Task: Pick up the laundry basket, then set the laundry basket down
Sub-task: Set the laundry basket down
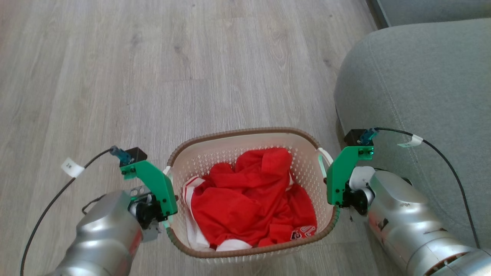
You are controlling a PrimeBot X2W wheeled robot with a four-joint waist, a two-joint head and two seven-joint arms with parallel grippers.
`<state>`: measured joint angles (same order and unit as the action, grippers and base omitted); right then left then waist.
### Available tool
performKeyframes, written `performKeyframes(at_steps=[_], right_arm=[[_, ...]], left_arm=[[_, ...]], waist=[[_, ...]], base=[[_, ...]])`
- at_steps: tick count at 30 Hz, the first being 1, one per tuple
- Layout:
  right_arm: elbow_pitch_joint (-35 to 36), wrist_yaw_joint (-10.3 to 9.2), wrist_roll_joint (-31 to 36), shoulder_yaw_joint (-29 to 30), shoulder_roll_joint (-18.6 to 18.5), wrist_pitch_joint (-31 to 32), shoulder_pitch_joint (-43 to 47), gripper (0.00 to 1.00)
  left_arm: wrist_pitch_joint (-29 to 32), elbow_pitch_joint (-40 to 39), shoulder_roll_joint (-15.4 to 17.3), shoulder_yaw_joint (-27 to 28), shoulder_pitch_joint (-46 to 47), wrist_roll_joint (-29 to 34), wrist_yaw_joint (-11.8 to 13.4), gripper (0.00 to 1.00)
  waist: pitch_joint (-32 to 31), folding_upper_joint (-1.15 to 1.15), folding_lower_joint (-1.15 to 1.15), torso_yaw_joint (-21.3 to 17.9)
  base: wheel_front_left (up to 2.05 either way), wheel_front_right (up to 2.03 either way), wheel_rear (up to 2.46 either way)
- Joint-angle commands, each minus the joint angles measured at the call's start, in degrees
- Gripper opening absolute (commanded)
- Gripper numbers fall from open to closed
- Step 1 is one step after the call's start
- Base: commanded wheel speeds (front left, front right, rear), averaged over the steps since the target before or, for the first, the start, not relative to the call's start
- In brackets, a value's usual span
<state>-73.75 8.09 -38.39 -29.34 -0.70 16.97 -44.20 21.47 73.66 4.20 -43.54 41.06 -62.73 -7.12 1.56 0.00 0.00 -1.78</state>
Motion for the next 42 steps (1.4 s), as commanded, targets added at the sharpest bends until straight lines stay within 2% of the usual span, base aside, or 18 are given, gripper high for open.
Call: performKeyframes(at_steps=[1,14,30,42], right_arm=[[-0.2,-0.60,0.0,-0.4,-2.7,-1.2,-1.8,0.00],[-0.2,-0.60,0.7,-0.5,-2.8,-6.8,-6.3,0.00],[-0.2,-0.60,3.7,0.8,-3.6,-17.5,-14.1,0.00],[-0.2,-0.60,8.7,5.0,-4.4,-26.3,-17.9,0.00]], left_arm=[[-1.7,0.3,4.6,1.9,3.7,-0.8,-0.3,0.00],[-9.3,-0.6,5.1,1.0,8.4,0.7,-0.3,0.00],[-20.2,-2.2,5.5,-1.1,16.6,3.4,-0.4,0.00],[-26.8,-1.5,4.9,-3.4,21.8,5.6,-0.4,0.00]], waist=[[0.6,0.00,0.00,0.0],[9.7,0.00,0.00,-0.2],[28.1,0.00,0.00,-0.6],[40.0,0.00,0.00,-0.4]], base=[[0.00,0.00,0.00],[0.00,0.00,0.00],[0.00,0.00,0.00],[0.00,0.00,0.00]])
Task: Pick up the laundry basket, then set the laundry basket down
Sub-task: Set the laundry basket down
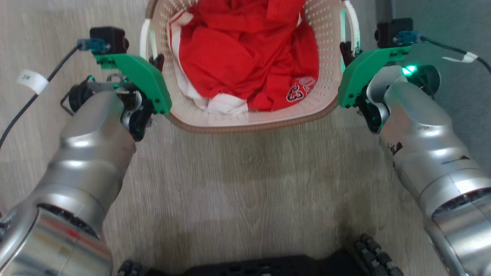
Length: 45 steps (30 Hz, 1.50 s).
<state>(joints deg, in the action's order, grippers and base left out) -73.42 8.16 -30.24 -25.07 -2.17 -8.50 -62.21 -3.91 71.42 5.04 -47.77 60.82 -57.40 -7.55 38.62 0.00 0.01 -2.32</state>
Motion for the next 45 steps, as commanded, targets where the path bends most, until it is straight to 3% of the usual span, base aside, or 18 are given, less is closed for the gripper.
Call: performKeyframes(at_steps=[1,18,45], right_arm=[[-0.5,-0.67,1.1,1.2,-3.0,-1.4,-0.1,0.00],[-0.5,-0.67,12.9,13.7,-2.6,-5.7,-1.7,0.00],[-0.5,-0.67,31.0,32.8,-0.9,-6.4,-1.3,0.00]], left_arm=[[-2.0,0.9,4.0,0.6,2.4,0.7,0.1,0.00],[-7.5,1.2,2.5,-2.4,4.4,2.4,0.1,0.00],[-6.6,-0.3,2.1,-6.0,4.2,-2.1,0.1,0.00]], waist=[[3.6,0.00,-0.01,0.1],[13.1,0.00,-0.01,-0.1],[15.7,0.00,-0.01,0.1]], base=[[0.00,0.00,0.00],[0.00,0.00,0.00],[0.00,0.00,0.00]])
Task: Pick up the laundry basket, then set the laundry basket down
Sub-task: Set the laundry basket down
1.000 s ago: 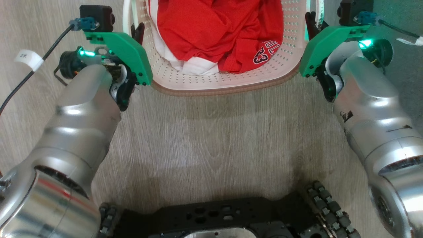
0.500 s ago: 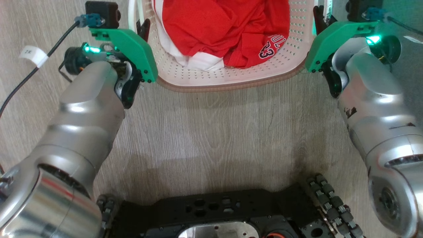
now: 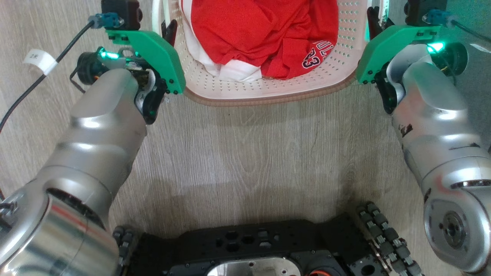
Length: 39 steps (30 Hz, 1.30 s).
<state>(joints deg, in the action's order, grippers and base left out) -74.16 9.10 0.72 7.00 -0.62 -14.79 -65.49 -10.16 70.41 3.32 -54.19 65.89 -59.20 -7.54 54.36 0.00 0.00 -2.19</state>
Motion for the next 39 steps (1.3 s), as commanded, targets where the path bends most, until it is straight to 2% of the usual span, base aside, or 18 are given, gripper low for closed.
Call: performKeyframes(at_steps=[1,7,18,19,20,31,35,39], right_arm=[[0.2,-1.61,0.6,1.2,-2.4,-0.1,2.0,0.00],[0.2,-1.61,1.9,2.6,-2.3,-0.2,2.2,0.00],[0.3,-1.61,-0.4,-0.1,-2.3,-0.2,2.0,0.00],[0.2,-1.61,-1.7,-0.8,-2.3,-0.2,1.9,0.59],[0.2,-1.61,-3.4,-1.8,-2.3,-0.2,1.8,1.00],[3.6,-1.61,-19.5,-18.8,-2.3,1.4,3.7,1.00],[4.3,-1.61,-21.8,-21.6,-2.3,1.0,3.8,1.00],[5.0,-1.61,-21.3,-21.4,-2.3,0.0,4.1,1.00]], left_arm=[[-0.3,0.7,3.8,0.3,-0.9,-0.5,0.1,0.00],[0.2,0.2,3.8,-0.5,-1.0,-1.6,0.1,0.00],[0.7,-1.0,3.9,-2.3,-0.8,-3.4,0.1,0.00],[0.7,-1.7,3.8,-2.9,-0.8,-3.3,0.1,0.53],[1.1,-2.4,3.8,-3.5,-0.9,-3.3,0.1,1.00],[1.8,-5.5,5.2,-6.5,-1.2,-6.6,0.1,1.00],[0.7,-4.7,5.5,-6.6,-1.0,-8.0,0.1,1.00],[-2.6,-2.9,5.2,-6.2,-1.0,-8.4,0.1,1.00]], waist=[[-0.1,0.00,0.00,0.0],[-0.4,0.00,0.00,0.4],[-0.5,0.00,0.00,0.8],[-0.5,0.00,0.00,1.0],[-0.6,0.00,0.00,1.2],[-0.9,0.00,0.00,0.8],[-1.3,0.00,0.00,0.6],[-3.5,0.00,0.00,0.7]], base=[[0.00,0.00,0.00],[0.00,0.00,0.00],[0.00,0.00,0.00],[0.00,0.00,0.00],[0.00,0.00,0.00],[0.00,0.00,0.00],[0.00,0.00,0.00],[0.00,0.00,0.00]])
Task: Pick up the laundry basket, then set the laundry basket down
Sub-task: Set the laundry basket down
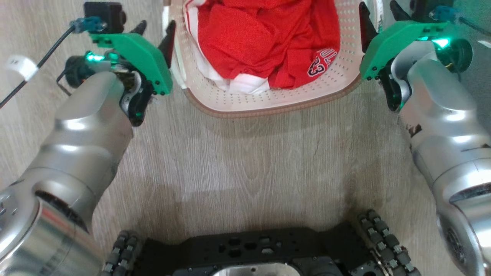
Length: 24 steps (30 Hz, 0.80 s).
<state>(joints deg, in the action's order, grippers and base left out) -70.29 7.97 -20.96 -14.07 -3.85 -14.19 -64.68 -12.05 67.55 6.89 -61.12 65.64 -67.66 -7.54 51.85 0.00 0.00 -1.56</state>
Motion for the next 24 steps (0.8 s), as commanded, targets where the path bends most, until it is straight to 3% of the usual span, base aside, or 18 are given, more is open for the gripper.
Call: performKeyframes(at_steps=[1,5,8,17,24], right_arm=[[1.7,-0.48,1.0,0.1,0.9,-0.7,3.4,1.00],[9.8,-0.48,3.7,4.1,-0.5,-0.8,6.5,1.00],[16.8,-0.48,6.6,7.7,-0.8,-0.8,10.2,1.00],[36.0,-0.48,13.1,15.6,0.2,-0.8,20.4,1.00],[44.5,-0.48,14.5,16.5,0.7,-0.8,25.8,1.00]], left_arm=[[-1.4,0.2,1.5,1.0,-0.8,0.0,0.1,1.00],[-2.8,0.8,1.4,1.9,-0.9,1.5,0.1,1.00],[-2.9,-1.8,2.8,6.2,-0.4,4.7,1.1,1.00],[-2.9,-20.7,5.5,26.0,-10.4,24.3,7.9,1.00],[-2.9,-33.7,3.5,39.4,-21.1,37.6,9.0,1.00]], waist=[[-1.6,0.00,0.00,0.1],[-4.5,0.00,0.00,0.7],[-6.5,0.00,0.00,1.2],[-12.4,0.00,0.00,2.5],[-16.9,0.00,0.00,3.2]], base=[[0.00,0.00,0.00],[0.00,0.00,0.00],[0.00,0.00,0.00],[0.00,0.00,0.00],[0.00,0.00,0.00]])
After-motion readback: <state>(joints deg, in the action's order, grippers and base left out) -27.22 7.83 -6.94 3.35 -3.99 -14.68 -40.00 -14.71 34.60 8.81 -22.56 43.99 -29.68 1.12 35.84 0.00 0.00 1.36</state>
